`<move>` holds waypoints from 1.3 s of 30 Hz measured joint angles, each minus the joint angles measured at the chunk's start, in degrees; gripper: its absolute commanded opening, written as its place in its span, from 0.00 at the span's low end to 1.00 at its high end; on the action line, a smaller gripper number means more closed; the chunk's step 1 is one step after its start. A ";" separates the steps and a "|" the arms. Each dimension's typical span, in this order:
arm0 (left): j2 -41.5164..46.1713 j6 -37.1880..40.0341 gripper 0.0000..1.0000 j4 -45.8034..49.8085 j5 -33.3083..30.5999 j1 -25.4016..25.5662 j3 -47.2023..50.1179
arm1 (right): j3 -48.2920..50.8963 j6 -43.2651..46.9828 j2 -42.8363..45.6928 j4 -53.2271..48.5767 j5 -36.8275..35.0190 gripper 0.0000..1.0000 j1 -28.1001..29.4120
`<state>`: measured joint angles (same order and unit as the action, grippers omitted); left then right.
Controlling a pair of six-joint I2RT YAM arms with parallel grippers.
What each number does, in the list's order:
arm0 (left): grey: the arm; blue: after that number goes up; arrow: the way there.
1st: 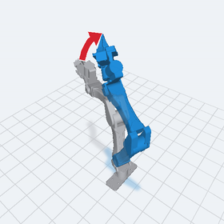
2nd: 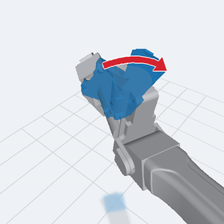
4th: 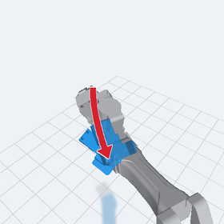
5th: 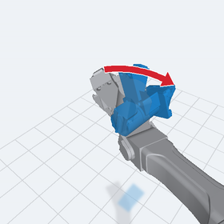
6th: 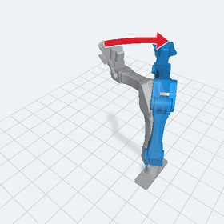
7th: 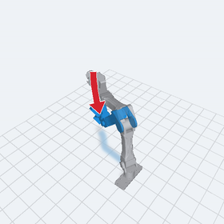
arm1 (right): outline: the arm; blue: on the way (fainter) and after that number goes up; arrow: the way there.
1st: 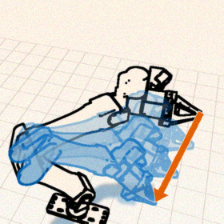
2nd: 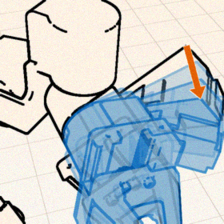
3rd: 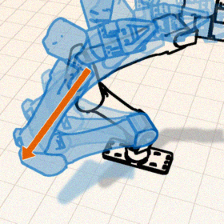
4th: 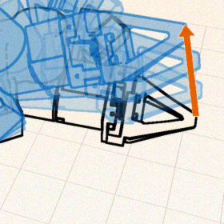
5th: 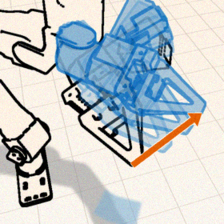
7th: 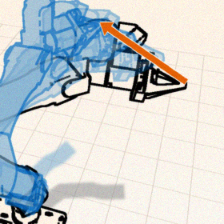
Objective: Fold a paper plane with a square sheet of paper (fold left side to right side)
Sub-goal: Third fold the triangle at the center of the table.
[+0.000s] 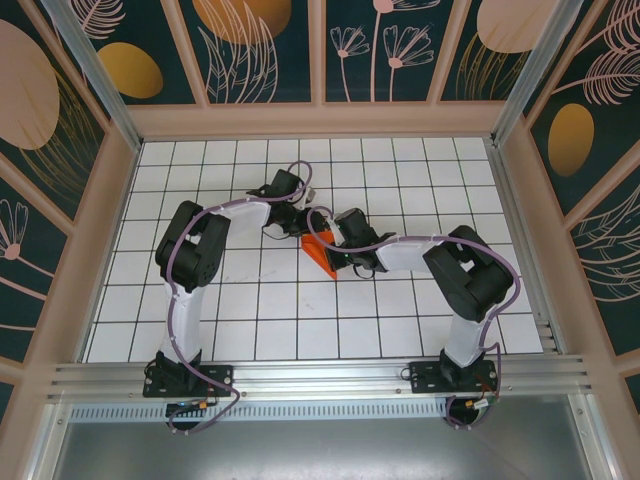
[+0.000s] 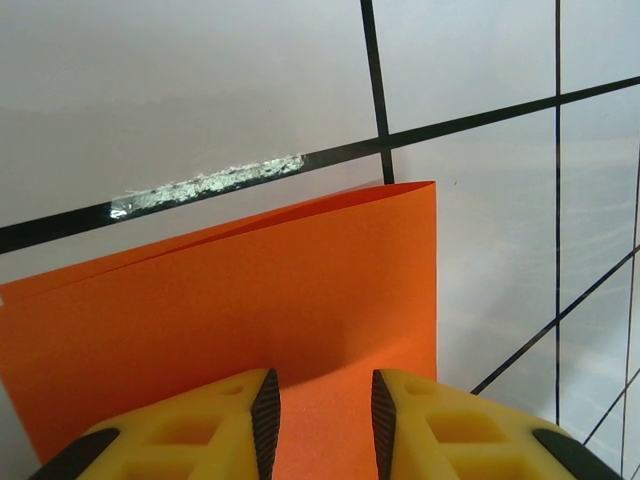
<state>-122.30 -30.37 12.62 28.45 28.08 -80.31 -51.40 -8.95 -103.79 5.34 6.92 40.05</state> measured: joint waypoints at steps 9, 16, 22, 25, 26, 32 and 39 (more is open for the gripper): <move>0.02 0.63 0.42 4.39 -1.99 -0.83 -3.91 | 0.00 0.00 0.00 0.00 0.11 0.00 0.00; 3.61 0.79 0.35 6.05 -3.69 -1.95 -5.35 | 0.00 0.00 0.00 0.00 0.28 0.00 0.00; 13.84 -0.63 0.29 3.21 -2.69 -2.05 4.74 | 0.02 -0.02 0.00 0.04 0.31 0.00 0.00; 16.92 -2.43 0.28 0.66 -0.50 -1.97 10.38 | 0.07 -0.02 0.00 0.15 0.33 0.00 0.00; 17.31 -3.19 0.27 -0.46 0.17 -1.88 12.02 | 0.07 -0.04 0.00 0.20 0.42 0.00 0.00; 17.44 -7.10 0.26 -4.87 3.17 -1.09 17.46 | 0.07 -0.20 -0.02 0.20 0.48 0.00 0.00; 16.33 -8.96 0.26 -8.85 4.57 1.95 17.53 | 0.07 -0.20 -0.04 0.20 0.48 0.00 0.00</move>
<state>-105.97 -39.33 3.77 33.01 30.02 -62.78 -51.33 -9.15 -103.83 5.54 7.40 40.05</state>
